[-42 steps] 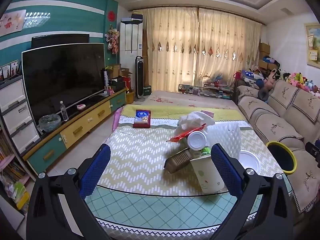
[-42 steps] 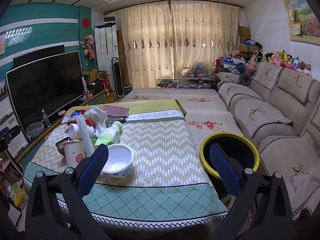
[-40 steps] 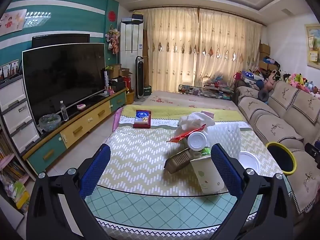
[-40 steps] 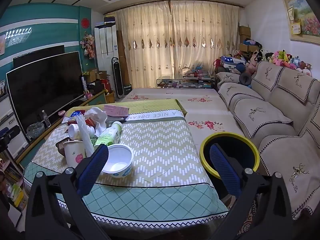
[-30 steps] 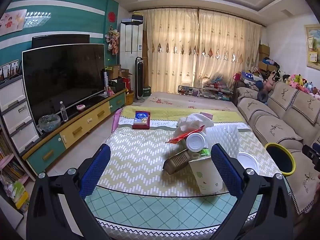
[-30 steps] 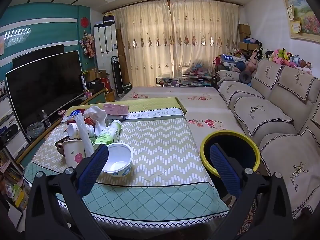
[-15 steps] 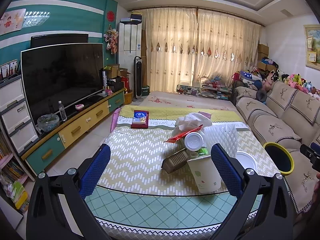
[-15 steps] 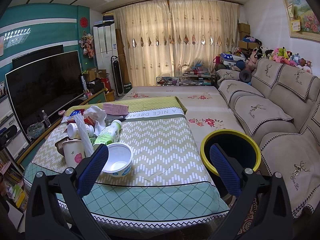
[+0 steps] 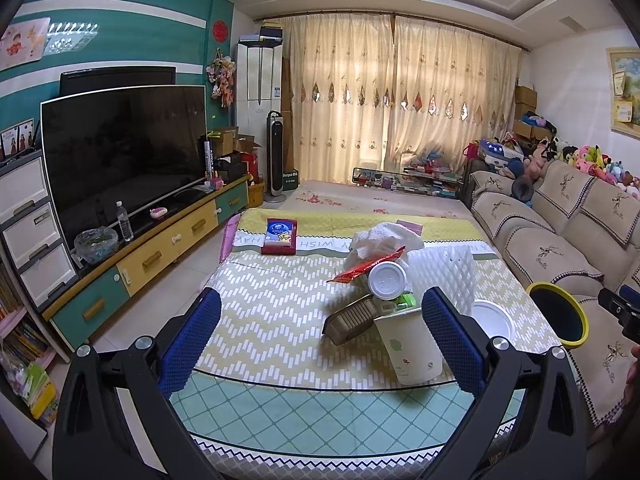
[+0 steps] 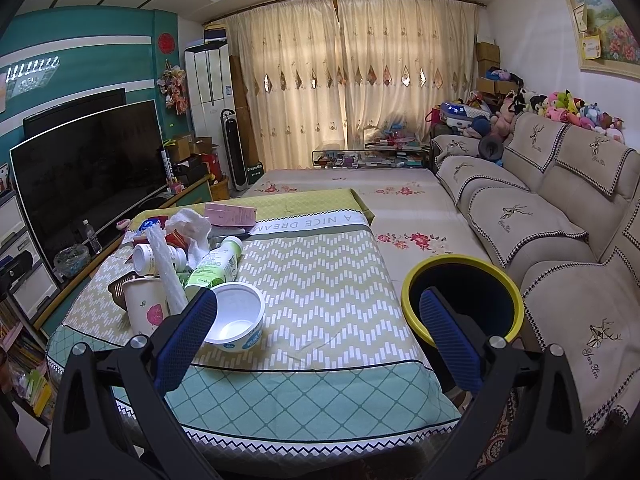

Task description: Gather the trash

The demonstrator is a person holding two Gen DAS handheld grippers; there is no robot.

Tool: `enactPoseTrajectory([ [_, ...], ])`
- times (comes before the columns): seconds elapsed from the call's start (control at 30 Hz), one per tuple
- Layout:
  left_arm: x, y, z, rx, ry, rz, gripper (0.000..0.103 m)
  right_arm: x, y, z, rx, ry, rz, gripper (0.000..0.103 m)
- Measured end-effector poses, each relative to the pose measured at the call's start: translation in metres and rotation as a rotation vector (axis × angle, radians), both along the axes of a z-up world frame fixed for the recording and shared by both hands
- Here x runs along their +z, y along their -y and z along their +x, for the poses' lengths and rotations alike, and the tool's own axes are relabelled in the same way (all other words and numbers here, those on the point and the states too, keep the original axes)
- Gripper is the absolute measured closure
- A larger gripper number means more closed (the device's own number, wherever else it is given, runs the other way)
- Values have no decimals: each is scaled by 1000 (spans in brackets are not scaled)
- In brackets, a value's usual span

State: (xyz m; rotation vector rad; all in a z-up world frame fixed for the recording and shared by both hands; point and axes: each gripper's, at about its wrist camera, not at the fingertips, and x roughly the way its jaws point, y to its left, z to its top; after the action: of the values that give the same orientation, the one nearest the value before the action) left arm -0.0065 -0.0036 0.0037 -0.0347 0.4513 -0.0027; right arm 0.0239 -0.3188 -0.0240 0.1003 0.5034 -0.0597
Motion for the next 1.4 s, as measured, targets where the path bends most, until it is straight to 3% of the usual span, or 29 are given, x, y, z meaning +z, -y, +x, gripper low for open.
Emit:
enactPoseTrajectory([
  [1.4, -7, 0, 2, -4, -14, 5, 4, -10, 0, 4, -2, -13, 8, 6],
])
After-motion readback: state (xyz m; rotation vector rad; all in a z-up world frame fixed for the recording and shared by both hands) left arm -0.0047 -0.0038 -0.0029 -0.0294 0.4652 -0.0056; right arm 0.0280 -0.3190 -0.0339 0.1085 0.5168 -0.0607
